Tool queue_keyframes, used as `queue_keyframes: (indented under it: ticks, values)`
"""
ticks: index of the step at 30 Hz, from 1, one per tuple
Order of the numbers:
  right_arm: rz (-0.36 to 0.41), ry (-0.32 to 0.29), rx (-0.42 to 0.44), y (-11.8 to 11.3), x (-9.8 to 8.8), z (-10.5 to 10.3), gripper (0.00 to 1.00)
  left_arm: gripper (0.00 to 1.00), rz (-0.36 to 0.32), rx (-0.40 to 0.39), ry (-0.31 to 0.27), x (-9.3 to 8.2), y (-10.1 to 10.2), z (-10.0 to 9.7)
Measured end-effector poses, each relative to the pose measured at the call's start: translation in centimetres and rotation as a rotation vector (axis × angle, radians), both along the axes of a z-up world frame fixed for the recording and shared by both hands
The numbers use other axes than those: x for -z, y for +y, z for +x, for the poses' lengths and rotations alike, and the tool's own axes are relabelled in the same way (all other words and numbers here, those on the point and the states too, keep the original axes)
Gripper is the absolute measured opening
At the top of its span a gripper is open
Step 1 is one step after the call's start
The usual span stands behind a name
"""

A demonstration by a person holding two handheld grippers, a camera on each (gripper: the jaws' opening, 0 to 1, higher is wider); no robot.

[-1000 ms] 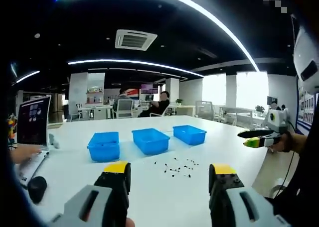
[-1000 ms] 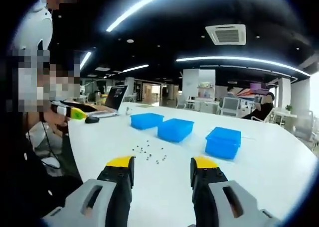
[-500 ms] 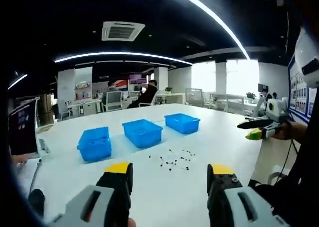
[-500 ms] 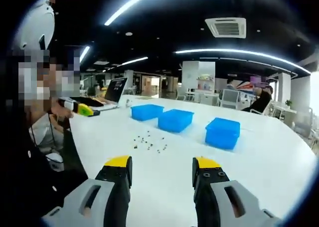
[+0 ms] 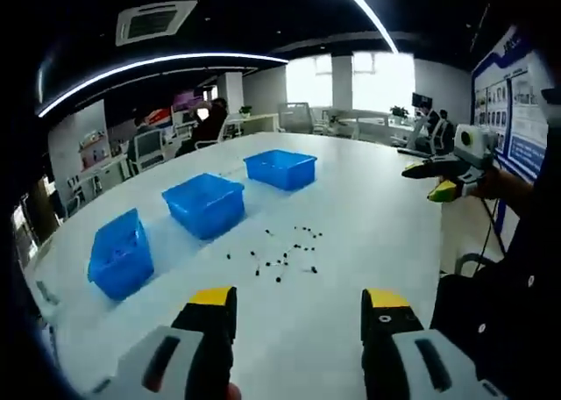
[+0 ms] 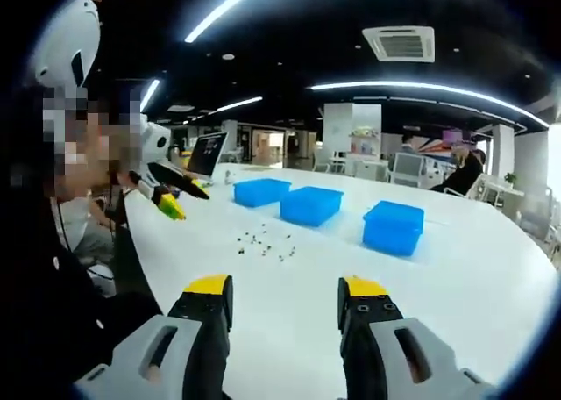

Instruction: Pick up the resistors one by one and place each resistor into its matching bin, sorting the parts by color and model until every resistor is separated into the correct bin for its type

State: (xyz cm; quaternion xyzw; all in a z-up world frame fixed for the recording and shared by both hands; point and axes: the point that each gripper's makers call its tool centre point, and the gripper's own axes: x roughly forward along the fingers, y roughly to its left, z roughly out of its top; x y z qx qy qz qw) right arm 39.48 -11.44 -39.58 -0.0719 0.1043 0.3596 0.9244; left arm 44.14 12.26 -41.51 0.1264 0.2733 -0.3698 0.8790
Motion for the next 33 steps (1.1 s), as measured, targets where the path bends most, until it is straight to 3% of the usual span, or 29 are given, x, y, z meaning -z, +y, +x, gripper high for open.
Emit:
queue_keyframes:
  ticks: [6, 12, 17, 23, 28, 33]
  values:
    - [-0.007, -0.009, 0.021, -1.4, -0.2, 0.0, 0.48, 0.55, 0.094, 0.102, 0.051, 0.3, -1.5, 1.2]
    - [-0.014, -0.010, 0.028, -2.1, 0.0, -0.1, 0.48, 0.52, 0.174, 0.198, 0.163, 1.9, -3.4, 2.1]
    - [-0.010, -0.001, 0.037, -2.5, 0.4, -0.4, 0.48, 0.38, 0.250, 0.241, 0.214, 3.2, -4.3, 3.1]
    - [-0.001, 0.000, 0.063, -3.5, 0.4, -0.5, 0.47, 0.33, 0.409, 0.317, 0.275, 5.0, -3.6, 3.2]
    - [0.005, 0.010, 0.078, -3.8, 0.8, -0.5, 0.47, 0.30, 0.410, 0.326, 0.303, 5.4, -4.0, 3.9]
    - [0.018, 0.021, 0.091, -4.2, 0.9, -0.6, 0.47, 0.24, 0.454, 0.355, 0.313, 6.2, -3.9, 4.3]
